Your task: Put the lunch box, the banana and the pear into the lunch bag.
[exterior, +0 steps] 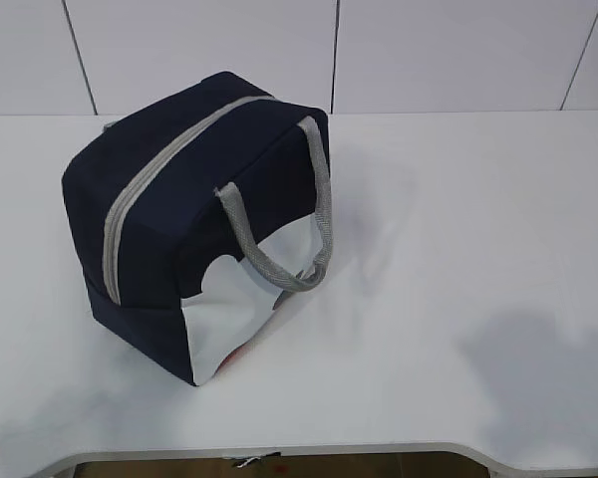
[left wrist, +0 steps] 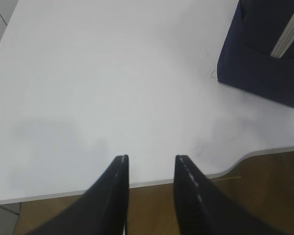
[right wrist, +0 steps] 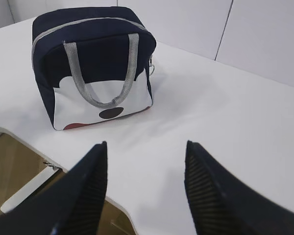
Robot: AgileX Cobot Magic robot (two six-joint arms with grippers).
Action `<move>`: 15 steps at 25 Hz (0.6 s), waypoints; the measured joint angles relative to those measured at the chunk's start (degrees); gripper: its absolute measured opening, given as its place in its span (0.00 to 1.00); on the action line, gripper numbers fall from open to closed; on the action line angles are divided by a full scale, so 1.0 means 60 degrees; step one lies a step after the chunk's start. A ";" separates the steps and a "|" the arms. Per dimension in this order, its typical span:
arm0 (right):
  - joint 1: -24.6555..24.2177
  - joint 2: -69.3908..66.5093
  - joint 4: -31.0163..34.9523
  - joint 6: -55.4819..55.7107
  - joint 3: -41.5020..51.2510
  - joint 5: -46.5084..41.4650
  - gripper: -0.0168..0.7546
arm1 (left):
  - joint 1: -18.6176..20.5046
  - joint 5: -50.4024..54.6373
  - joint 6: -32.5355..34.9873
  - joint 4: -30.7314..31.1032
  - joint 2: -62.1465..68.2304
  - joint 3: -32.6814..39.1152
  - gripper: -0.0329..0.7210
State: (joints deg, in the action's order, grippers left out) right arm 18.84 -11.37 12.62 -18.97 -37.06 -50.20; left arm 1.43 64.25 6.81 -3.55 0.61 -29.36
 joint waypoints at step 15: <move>0.0000 0.2068 -0.1473 0.1322 0.0873 -0.2950 0.57 | 0.0000 0.0000 0.0000 0.0000 0.0000 0.0000 0.36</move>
State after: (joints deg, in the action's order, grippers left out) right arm 18.84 1.03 3.78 -11.04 -31.82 -67.90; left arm 1.43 64.25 6.81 -3.55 0.61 -29.36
